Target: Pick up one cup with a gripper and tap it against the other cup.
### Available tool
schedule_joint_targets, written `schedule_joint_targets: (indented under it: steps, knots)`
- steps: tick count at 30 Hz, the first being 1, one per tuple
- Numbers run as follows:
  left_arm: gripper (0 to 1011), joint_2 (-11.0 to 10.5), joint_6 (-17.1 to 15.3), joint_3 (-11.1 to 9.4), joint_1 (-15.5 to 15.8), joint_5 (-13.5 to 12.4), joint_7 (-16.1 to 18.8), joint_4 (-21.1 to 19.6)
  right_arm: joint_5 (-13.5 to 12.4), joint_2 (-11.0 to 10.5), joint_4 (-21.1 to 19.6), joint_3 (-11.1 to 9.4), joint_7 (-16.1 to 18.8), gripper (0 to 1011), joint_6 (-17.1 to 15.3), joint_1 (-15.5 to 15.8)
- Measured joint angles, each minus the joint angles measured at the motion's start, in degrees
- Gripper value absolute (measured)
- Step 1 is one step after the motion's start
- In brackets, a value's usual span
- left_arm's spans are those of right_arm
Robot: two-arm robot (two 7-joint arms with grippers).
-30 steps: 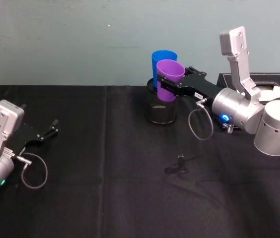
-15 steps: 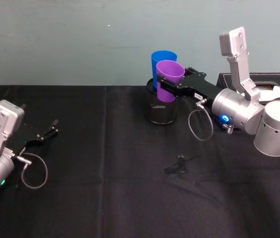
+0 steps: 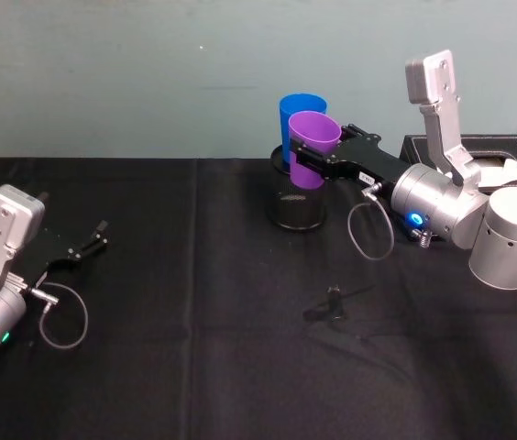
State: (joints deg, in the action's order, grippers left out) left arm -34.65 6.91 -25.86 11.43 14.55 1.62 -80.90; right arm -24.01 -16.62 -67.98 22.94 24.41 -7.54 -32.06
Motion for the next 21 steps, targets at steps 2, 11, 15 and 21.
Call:
schedule_joint_targets:
  steps: [2, 11, 15, 21]
  knots:
    - [1000, 0.0, 0.0, 0.0, 0.0, 0.0, 0.0, 0.0, 0.0, 0.0, 0.0, 0.0, 0.0, 723, 0.0, 0.0]
    - [1000, 0.0, 0.0, 0.0, 0.0, 0.0, 0.0, 0.0, 0.0, 0.0, 0.0, 0.0, 0.0, 723, 0.0, 0.0]
    - [1000, 0.0, 0.0, 0.0, 0.0, 0.0, 0.0, 0.0, 0.0, 0.0, 0.0, 0.0, 0.0, 723, 0.0, 0.0]
    - [1000, 0.0, 0.0, 0.0, 0.0, 0.0, 0.0, 0.0, 0.0, 0.0, 0.0, 0.0, 0.0, 723, 0.0, 0.0]
